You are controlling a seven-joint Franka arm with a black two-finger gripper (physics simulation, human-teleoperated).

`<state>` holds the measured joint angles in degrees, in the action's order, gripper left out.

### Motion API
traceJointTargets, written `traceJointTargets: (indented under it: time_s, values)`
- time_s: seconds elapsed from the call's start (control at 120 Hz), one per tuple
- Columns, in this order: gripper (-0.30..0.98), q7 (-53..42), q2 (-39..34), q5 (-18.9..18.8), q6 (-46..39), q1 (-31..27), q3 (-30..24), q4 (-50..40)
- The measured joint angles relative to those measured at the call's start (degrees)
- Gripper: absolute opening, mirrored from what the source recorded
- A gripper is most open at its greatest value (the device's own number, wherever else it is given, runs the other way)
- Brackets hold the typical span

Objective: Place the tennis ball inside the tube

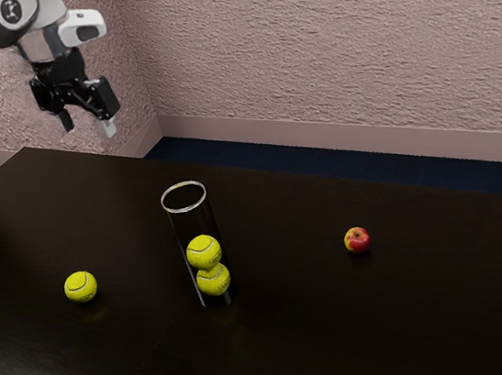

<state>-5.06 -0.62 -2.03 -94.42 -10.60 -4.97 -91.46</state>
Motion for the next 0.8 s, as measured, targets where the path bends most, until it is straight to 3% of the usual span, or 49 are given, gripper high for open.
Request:
traceJointTargets:
  time_s: [0.175,0.317,0.483,0.8]
  values:
    - [0.68,-0.5,-5.0,0.0,-2.0,6.1,2.4,-10.3]
    - [0.69,-0.8,-6.1,0.0,-6.7,3.0,4.2,-20.8]
    - [0.69,-1.1,-4.3,-0.1,-18.7,3.7,5.3,-30.6]
    - [0.69,-1.8,2.8,-2.3,-36.8,-5.5,6.8,-36.4]
